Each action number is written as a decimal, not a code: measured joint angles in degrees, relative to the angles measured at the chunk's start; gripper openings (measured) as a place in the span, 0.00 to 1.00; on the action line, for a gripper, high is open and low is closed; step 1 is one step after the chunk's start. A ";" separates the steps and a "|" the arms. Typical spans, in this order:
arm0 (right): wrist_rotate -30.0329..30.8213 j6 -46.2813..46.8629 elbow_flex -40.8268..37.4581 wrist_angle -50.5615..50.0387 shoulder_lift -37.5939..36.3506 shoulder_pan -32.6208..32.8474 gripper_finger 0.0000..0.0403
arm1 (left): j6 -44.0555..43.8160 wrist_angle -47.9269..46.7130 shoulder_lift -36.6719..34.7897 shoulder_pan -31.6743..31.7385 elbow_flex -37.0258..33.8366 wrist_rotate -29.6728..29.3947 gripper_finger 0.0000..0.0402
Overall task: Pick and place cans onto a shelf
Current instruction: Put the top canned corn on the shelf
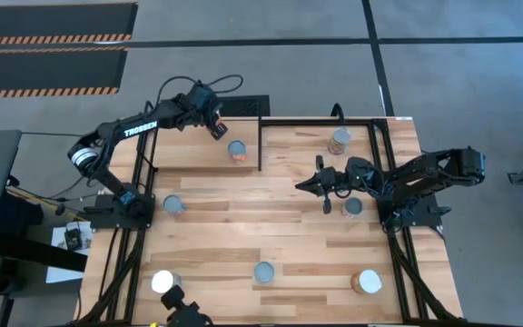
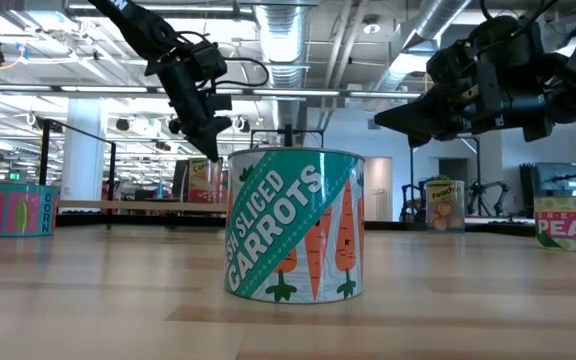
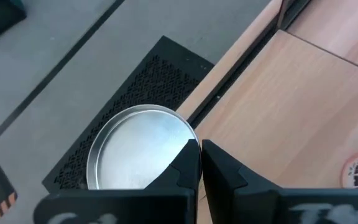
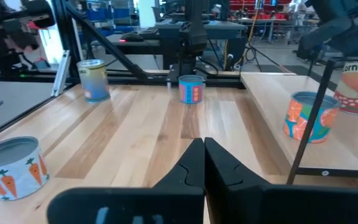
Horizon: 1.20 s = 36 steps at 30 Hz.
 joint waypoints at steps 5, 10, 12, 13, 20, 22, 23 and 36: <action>0.12 0.02 0.01 0.11 0.00 0.15 0.03 | -0.40 -0.31 -0.31 -0.48 0.00 1.01 0.00; 0.12 0.04 0.01 0.28 0.00 0.15 0.03 | -1.04 -1.22 -0.45 -0.46 0.00 1.14 0.00; 0.12 0.04 0.01 0.29 0.00 0.15 0.03 | -1.04 -1.57 -0.48 -0.46 0.02 1.02 0.00; 0.12 0.04 0.01 0.35 0.00 0.15 0.03 | -1.05 -1.60 -0.48 -0.46 0.02 0.80 0.00; 0.12 0.22 0.01 0.39 0.00 0.15 0.03 | -1.59 -1.58 -0.48 -0.48 0.02 0.64 0.00; 0.12 0.22 0.01 0.37 0.00 0.15 0.03 | -1.96 -1.60 -0.48 -0.48 0.02 0.57 0.00; 0.12 0.22 0.01 0.37 0.00 0.15 0.03 | -1.98 -1.62 -0.48 -0.48 0.02 0.37 0.00; 0.12 0.20 0.01 0.31 0.00 0.15 0.03 | -2.52 -2.03 -0.48 -0.48 0.02 -0.80 0.00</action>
